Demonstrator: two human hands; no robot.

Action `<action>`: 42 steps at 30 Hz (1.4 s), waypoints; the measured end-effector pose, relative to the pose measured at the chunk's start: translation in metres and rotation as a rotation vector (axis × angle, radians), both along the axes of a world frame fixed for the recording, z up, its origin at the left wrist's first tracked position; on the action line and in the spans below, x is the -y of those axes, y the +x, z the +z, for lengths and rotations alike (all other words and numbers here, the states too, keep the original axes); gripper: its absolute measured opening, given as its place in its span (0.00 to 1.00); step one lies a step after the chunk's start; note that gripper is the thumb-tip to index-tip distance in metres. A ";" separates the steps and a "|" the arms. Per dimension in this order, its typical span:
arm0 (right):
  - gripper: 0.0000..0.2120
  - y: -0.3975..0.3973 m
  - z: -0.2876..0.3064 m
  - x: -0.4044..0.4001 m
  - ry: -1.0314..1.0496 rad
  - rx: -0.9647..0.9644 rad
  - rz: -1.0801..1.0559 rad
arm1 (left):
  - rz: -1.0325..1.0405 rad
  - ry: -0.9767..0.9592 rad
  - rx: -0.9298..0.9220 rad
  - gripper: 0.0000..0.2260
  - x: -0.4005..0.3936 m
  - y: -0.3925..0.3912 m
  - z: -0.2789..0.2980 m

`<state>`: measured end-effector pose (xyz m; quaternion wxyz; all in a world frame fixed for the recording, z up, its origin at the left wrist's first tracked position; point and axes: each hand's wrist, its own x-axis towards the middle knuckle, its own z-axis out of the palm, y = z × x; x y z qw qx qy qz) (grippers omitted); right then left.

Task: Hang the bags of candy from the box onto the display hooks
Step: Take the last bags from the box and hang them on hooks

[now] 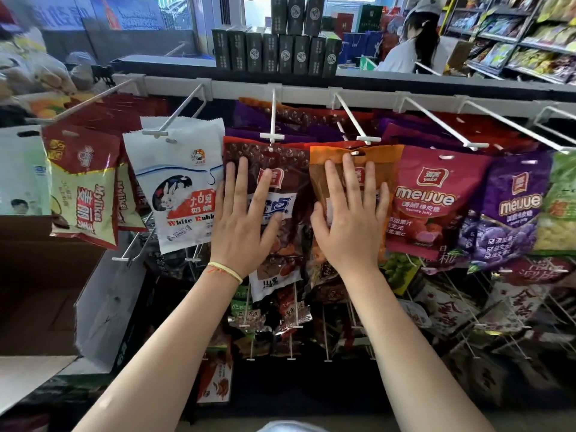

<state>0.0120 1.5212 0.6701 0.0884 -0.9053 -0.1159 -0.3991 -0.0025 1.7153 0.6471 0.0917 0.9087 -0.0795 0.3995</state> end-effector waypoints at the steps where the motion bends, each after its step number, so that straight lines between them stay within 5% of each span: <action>1: 0.30 0.000 -0.001 0.001 -0.008 0.007 -0.006 | -0.012 -0.005 0.002 0.30 -0.001 -0.001 0.000; 15: 0.24 -0.013 -0.003 -0.015 0.072 0.089 0.051 | 0.121 0.060 0.053 0.30 0.030 0.000 0.008; 23: 0.17 -0.014 -0.008 0.019 0.614 0.188 -0.015 | -0.012 -0.033 0.115 0.25 0.046 -0.022 0.005; 30: 0.35 -0.022 -0.023 0.022 0.655 -0.098 0.043 | -0.038 0.027 0.030 0.28 0.060 -0.015 -0.002; 35: 0.25 -0.031 -0.034 0.043 0.669 -0.181 0.043 | -0.124 -0.051 0.065 0.29 0.082 -0.024 0.000; 42: 0.11 -0.023 -0.004 0.106 0.634 0.087 0.015 | -0.200 -0.021 0.158 0.26 0.147 -0.018 0.019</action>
